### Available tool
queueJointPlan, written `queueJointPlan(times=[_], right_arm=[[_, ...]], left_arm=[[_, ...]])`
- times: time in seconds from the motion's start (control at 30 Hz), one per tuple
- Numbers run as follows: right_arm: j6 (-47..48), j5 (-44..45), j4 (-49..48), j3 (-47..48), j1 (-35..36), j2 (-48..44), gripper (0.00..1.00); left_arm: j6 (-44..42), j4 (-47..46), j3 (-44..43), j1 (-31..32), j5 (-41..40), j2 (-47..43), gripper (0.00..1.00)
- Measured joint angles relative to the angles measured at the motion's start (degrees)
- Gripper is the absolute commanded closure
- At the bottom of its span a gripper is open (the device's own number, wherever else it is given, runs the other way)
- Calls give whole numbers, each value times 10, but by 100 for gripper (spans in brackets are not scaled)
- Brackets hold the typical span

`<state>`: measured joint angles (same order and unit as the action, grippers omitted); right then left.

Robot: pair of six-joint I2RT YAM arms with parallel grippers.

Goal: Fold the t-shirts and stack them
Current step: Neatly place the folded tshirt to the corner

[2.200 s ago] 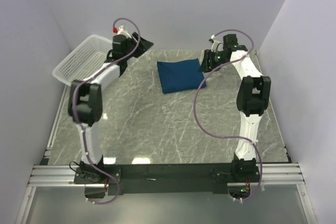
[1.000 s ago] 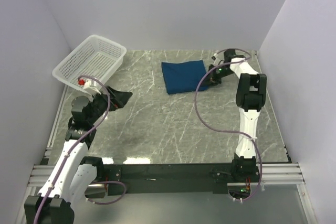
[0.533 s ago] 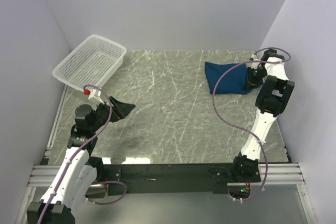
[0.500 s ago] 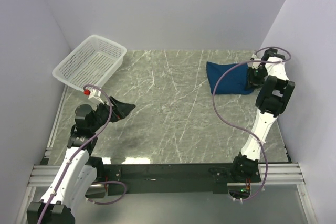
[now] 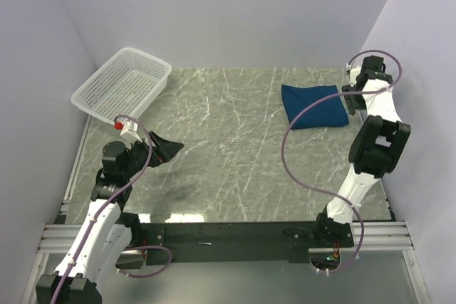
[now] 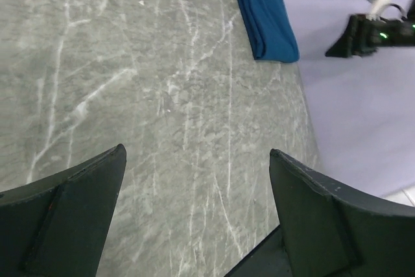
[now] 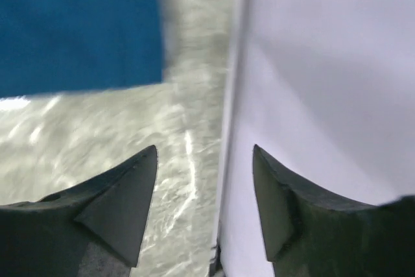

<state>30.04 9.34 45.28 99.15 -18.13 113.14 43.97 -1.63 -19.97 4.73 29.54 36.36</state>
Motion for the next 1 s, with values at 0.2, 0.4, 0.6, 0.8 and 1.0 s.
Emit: queueJointPlan(times=[0.2, 0.4, 0.6, 0.8, 1.0], right_arm=[[77, -159, 8, -158, 16, -169, 29], [65, -292, -60, -365, 30, -427, 0], [-103, -250, -209, -516, 3, -662, 0], [-277, -154, -243, -535, -9, -722, 0], [-322, -111, -247, -578, -9, -730, 0]], left_arm=[[-22, 64, -38, 0, -65, -1, 1], [-46, 132, -100, 0, -169, -24, 0], [-93, 173, -145, 0, -214, -21, 1], [-111, 197, -147, -1, -203, -13, 1], [-119, 200, -147, -1, -188, -16, 0]])
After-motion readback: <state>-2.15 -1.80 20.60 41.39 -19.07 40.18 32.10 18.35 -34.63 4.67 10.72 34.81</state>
